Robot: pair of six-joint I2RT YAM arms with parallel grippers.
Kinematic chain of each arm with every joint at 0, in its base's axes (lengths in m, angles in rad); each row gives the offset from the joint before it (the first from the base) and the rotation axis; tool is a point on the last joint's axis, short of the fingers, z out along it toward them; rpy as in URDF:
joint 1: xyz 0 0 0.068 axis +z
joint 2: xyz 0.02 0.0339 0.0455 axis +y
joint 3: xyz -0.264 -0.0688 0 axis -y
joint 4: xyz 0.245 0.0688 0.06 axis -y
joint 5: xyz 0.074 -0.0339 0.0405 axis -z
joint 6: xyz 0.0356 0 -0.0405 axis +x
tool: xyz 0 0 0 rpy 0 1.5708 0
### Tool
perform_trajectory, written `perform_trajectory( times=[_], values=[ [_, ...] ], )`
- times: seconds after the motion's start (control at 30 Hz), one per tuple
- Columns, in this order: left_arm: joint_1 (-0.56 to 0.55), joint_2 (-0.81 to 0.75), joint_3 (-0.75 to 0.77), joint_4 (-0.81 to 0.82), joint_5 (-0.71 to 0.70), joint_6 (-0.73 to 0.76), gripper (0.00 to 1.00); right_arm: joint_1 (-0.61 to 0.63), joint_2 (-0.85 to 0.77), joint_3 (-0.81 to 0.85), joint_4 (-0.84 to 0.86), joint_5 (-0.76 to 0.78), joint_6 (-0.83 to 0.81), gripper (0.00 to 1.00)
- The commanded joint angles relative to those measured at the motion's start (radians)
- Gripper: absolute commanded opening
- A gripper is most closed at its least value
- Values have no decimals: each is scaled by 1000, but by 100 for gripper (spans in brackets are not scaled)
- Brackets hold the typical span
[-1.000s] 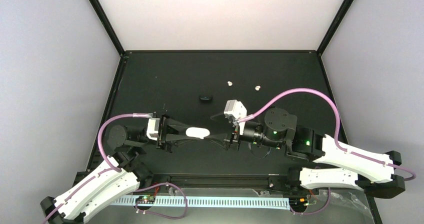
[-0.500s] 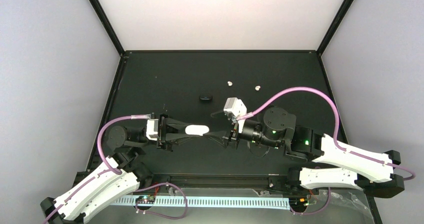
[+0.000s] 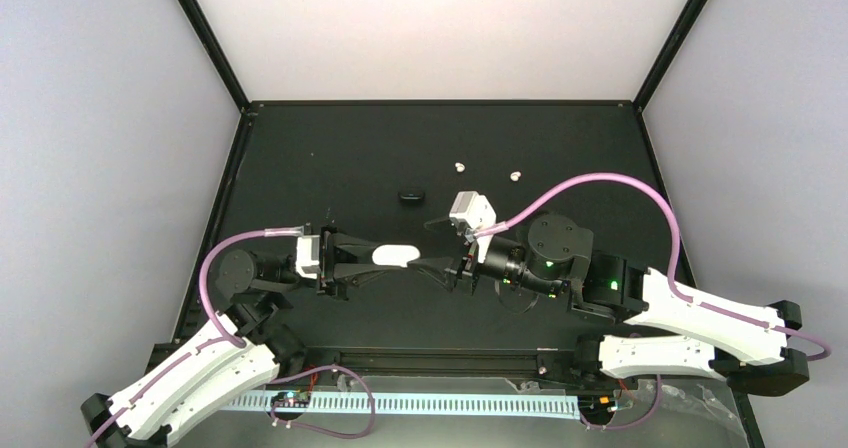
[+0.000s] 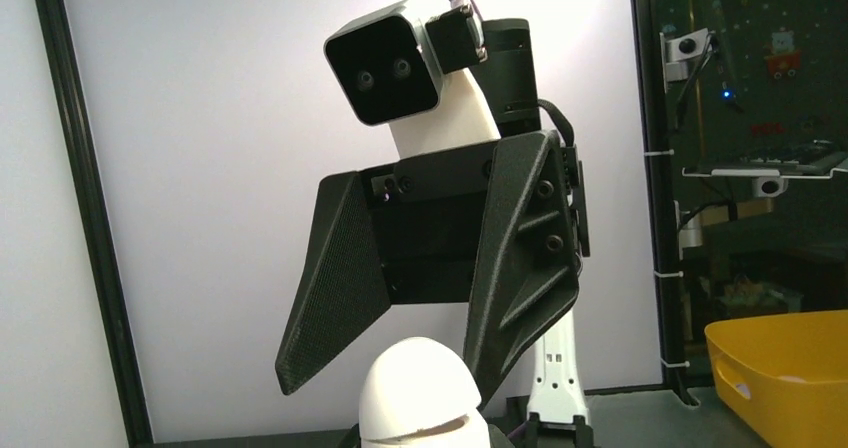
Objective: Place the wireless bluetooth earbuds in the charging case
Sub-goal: Open the charging case.
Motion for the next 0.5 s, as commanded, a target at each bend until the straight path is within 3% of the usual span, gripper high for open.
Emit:
perform_trajectory(
  times=[0.0,0.47],
  values=[
    [-16,12,-8,-7,30,21,2,-16,-19,8,72,79,12,66],
    [-23,13,-19,7,-27,-22,2,-20,-22,-5,67,99,23,66]
  ],
)
